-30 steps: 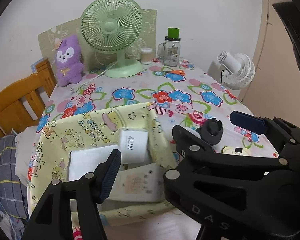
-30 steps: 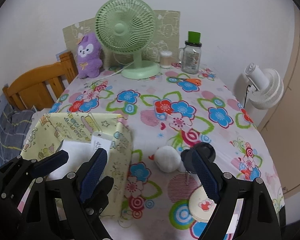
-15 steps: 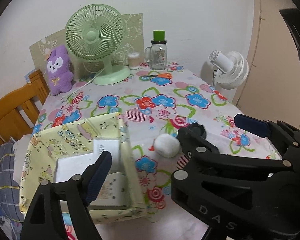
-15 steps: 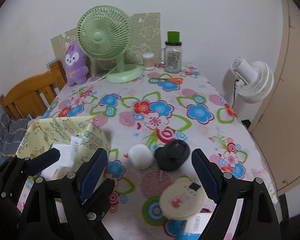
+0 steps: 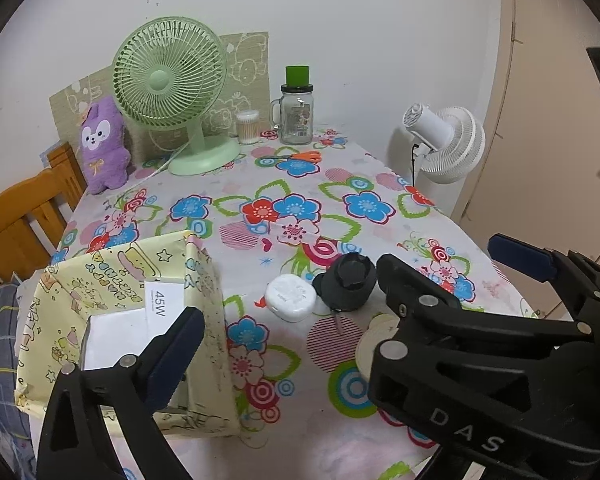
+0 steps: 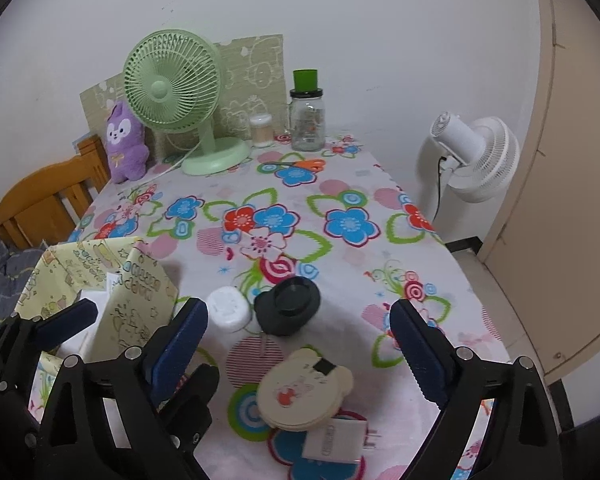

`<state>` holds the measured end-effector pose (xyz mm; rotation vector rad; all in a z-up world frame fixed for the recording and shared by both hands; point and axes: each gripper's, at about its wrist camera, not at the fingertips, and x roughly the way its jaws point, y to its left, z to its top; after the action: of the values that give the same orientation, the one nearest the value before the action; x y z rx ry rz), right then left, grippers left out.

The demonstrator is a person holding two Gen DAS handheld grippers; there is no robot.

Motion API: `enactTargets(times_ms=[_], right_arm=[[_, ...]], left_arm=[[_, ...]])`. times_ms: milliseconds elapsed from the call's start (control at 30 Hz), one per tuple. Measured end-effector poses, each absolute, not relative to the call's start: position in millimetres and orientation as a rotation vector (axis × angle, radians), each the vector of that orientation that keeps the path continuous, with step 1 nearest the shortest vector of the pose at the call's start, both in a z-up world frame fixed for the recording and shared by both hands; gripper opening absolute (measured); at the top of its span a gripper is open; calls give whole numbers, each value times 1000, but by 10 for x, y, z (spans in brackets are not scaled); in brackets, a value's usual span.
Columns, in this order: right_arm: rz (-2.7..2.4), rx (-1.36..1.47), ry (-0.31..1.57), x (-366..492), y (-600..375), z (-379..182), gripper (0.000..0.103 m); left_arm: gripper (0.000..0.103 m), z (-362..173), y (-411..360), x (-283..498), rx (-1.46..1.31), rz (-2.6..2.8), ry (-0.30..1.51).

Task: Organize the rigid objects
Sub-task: 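Withdraw both tools from the box toward the remaining items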

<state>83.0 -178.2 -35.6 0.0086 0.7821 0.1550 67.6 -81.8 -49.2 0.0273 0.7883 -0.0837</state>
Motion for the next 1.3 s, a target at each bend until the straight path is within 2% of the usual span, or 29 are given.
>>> enactTargets(times_ms=[500, 1300], right_arm=[[118, -2, 778, 772, -2130, -492, 96], [83, 8, 823, 859, -2392, -950, 96]], left_arm=[[103, -652, -1143, 672, 12, -131, 790], [103, -1204, -1393, 899, -11, -161, 912]])
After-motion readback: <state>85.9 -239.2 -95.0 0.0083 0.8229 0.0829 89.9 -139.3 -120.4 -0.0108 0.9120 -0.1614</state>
